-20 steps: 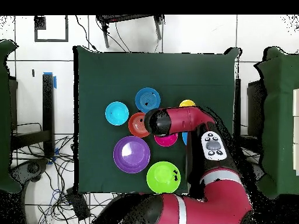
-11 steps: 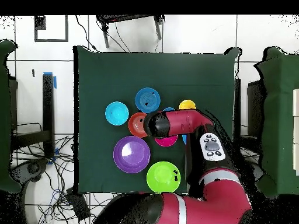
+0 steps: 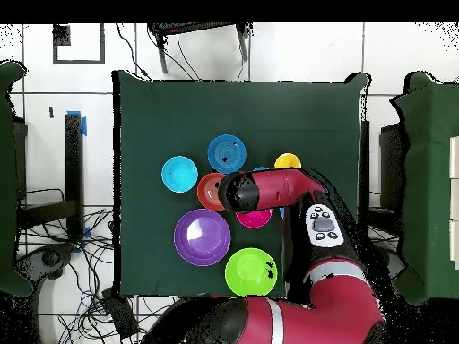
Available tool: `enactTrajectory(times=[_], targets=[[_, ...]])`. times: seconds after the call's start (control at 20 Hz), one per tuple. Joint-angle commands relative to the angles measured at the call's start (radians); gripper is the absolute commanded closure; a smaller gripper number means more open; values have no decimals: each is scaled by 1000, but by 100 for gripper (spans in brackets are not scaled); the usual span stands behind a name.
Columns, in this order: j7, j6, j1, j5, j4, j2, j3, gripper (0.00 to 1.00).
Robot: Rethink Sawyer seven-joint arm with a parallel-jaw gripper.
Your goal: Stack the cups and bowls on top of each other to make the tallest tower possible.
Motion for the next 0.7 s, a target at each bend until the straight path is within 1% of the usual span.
enactTrajectory(times=[0.05,0.2,0.4,0.55,0.7], targets=[[-42,-24,6,-91,6,65,49,100],[-42,-32,1,-94,10,64,48,100],[-47,16,15,-76,-20,49,49,100],[-81,72,5,-57,-59,48,70,100],[-112,152,11,-37,-147,66,84,100]])
